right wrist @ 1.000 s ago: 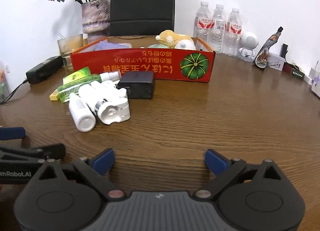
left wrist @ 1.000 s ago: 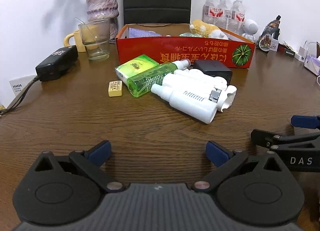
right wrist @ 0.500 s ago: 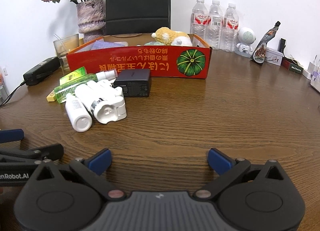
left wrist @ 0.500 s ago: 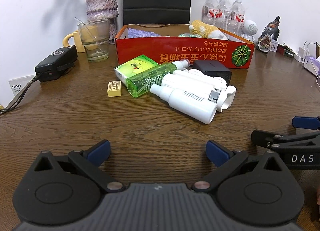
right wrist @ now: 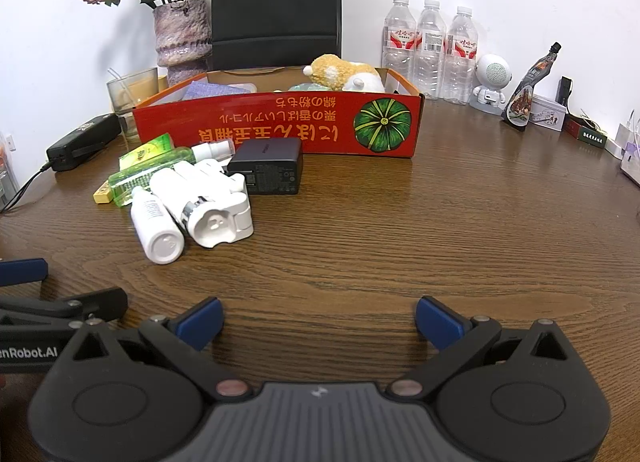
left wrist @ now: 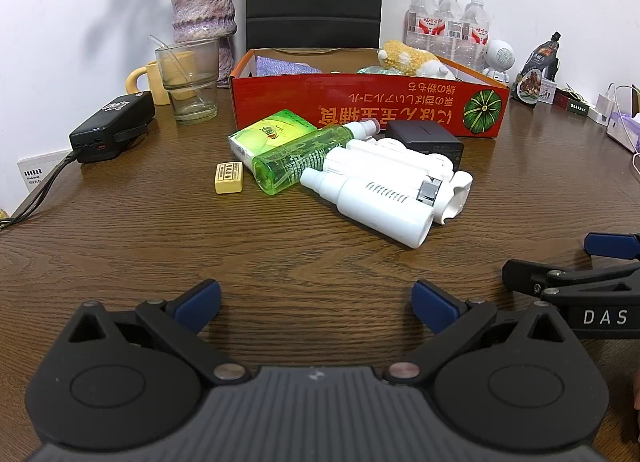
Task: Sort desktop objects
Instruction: 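Withdraw both tools back over the desk, then grasp the white spray bottle with the left tool while the right tool grasps the white device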
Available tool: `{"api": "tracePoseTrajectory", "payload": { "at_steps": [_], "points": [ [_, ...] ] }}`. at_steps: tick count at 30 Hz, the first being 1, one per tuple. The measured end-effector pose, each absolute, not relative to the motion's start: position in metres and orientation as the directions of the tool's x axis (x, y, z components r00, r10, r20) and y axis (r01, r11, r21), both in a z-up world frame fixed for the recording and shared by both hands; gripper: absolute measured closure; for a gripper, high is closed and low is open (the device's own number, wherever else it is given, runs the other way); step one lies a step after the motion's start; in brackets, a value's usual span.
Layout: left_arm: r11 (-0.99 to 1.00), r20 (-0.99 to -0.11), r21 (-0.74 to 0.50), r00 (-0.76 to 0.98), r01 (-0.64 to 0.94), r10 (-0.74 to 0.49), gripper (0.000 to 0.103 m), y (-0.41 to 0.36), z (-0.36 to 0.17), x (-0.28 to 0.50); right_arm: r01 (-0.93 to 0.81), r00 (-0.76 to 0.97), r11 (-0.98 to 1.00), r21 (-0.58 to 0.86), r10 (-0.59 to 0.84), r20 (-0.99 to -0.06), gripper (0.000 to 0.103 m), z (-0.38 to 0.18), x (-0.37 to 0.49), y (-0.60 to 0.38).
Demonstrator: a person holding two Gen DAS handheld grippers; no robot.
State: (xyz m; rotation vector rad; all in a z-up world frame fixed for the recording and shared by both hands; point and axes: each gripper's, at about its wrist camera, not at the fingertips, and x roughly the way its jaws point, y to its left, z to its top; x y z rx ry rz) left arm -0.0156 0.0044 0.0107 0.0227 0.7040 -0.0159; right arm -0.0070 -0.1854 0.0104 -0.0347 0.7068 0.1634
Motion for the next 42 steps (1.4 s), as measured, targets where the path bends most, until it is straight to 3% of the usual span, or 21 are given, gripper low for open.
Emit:
{"api": "tracePoseTrajectory", "payload": {
  "at_steps": [25, 31, 34, 35, 37, 38, 41, 42],
  "points": [
    [1.0, -0.647, 0.015, 0.762, 0.026, -0.01, 0.0, 0.004, 0.011, -0.016, -0.154, 0.751, 0.988, 0.021, 0.131, -0.648, 0.0, 0.011, -0.01, -0.189],
    [0.991, -0.608, -0.123, 0.786, 0.05, -0.115, 0.001, 0.013, 0.031, -0.012, -0.179, 0.747, 0.984, 0.024, 0.152, -0.647, 0.0, 0.012, -0.009, -0.189],
    [0.983, -0.612, -0.182, 0.779, 0.032, -0.139, 0.002, 0.012, 0.045, 0.005, -0.213, 0.752, 0.975, 0.056, 0.201, -0.628, 0.009, 0.02, -0.006, -0.197],
    [0.987, -0.621, -0.159, 0.775, 0.02, -0.115, 0.005, 0.006, 0.045, 0.016, -0.21, 0.764, 0.974, 0.086, 0.218, -0.607, 0.01, 0.026, -0.003, -0.202],
    [0.994, -0.651, -0.104, 0.756, 0.011, -0.076, 0.022, -0.007, 0.042, 0.037, -0.216, 0.784, 0.966, 0.143, 0.259, -0.564, 0.011, 0.039, 0.004, -0.209],
    [0.997, -0.67, -0.073, 0.74, 0.015, -0.06, 0.025, -0.014, 0.038, 0.047, -0.235, 0.787, 0.959, 0.156, 0.282, -0.548, 0.014, 0.044, 0.009, -0.21],
    [0.997, -0.692, -0.069, 0.718, 0.036, -0.074, 0.045, -0.013, 0.029, 0.047, -0.304, 0.778, 0.944, 0.126, 0.323, -0.54, 0.024, 0.054, 0.029, -0.2],
    [0.997, -0.699, -0.067, 0.711, 0.043, -0.078, 0.055, -0.013, 0.026, 0.047, -0.33, 0.769, 0.938, 0.104, 0.331, -0.546, 0.024, 0.056, 0.036, -0.193]
  ]
}}
